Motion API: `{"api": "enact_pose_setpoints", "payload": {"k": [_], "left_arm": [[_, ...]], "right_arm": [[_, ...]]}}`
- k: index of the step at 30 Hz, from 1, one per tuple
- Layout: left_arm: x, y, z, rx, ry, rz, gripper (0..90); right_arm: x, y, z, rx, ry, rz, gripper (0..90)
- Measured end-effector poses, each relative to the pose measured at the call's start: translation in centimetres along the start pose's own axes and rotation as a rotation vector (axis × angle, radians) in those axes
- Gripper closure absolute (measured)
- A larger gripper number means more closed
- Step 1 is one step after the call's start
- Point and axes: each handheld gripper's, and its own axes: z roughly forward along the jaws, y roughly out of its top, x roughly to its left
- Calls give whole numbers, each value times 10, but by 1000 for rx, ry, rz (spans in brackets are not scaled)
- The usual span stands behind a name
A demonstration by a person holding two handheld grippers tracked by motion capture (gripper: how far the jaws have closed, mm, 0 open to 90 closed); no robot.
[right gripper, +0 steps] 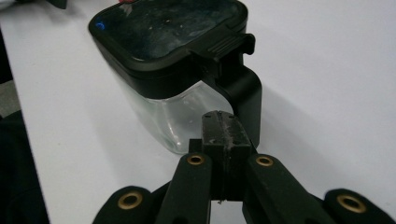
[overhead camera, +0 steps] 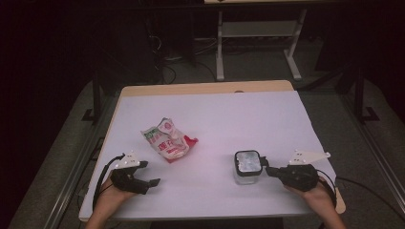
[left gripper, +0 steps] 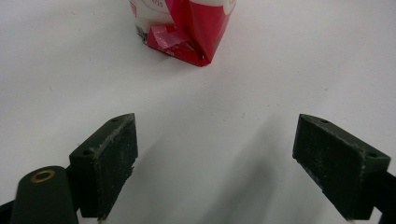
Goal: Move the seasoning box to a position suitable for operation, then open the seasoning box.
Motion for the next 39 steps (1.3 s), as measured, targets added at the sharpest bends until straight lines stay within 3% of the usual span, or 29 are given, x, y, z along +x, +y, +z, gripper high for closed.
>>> {"api": "enact_pose_setpoints", "payload": {"k": [16, 25, 30, 33, 36, 39], "left_arm": [[3, -1, -1, -31, -5, -20, 136], [-1, 2, -1, -35, -5, -15, 136], [-1, 2, 0, -39, -13, -14, 135], [-3, 2, -2, -47, -25, -15, 135], [-5, 3, -3, -52, -36, -10, 135], [-8, 4, -4, -51, -43, 7, 130]], "right_arm": [[-8, 3, 3, -9, -35, 7, 900], [-7, -8, -16, -45, -36, 28, 900], [-12, -12, -27, -62, -83, 53, 888], [-16, -14, -29, -73, -105, 77, 774], [-19, -15, -29, -75, -112, 84, 735], [-22, -17, -27, -61, -136, 91, 601]]}}
